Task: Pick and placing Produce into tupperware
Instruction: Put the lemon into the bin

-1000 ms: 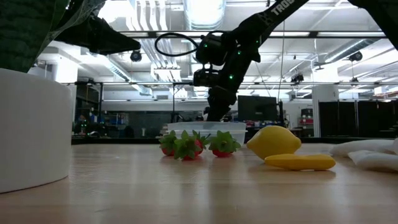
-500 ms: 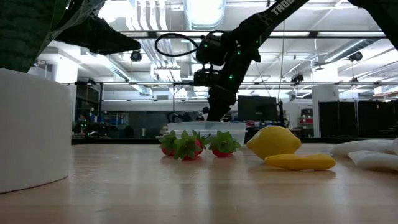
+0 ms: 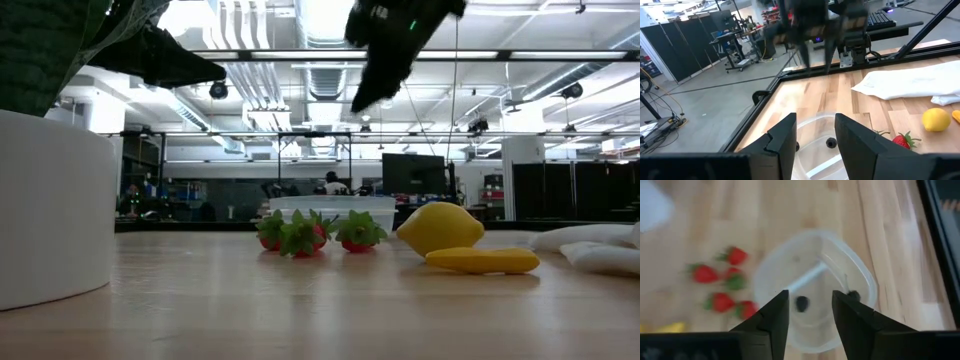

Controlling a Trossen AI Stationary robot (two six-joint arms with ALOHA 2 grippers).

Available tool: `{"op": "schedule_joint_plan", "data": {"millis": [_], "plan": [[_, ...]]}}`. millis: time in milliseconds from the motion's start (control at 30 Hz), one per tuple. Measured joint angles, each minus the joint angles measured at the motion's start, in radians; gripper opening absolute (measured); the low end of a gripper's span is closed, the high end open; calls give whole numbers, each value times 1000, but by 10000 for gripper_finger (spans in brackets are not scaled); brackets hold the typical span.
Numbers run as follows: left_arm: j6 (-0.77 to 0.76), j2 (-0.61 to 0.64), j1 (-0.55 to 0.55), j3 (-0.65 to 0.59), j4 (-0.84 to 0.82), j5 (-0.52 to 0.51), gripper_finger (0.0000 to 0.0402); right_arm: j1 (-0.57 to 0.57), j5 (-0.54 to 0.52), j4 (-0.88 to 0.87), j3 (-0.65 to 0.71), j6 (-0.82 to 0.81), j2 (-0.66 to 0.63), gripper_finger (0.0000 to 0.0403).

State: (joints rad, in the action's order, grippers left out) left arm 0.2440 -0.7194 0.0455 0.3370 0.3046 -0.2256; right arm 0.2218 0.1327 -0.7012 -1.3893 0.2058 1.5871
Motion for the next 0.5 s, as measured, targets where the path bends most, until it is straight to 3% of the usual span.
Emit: {"op": "schedule_joint_plan", "data": {"millis": [267, 500], "plan": [[0, 0, 0, 0, 0, 0, 121, -134, 9, -31, 43, -49, -291, 132], [0, 0, 0, 0, 1, 0, 121, -248, -18, -14, 146, -176, -449, 133]]}}
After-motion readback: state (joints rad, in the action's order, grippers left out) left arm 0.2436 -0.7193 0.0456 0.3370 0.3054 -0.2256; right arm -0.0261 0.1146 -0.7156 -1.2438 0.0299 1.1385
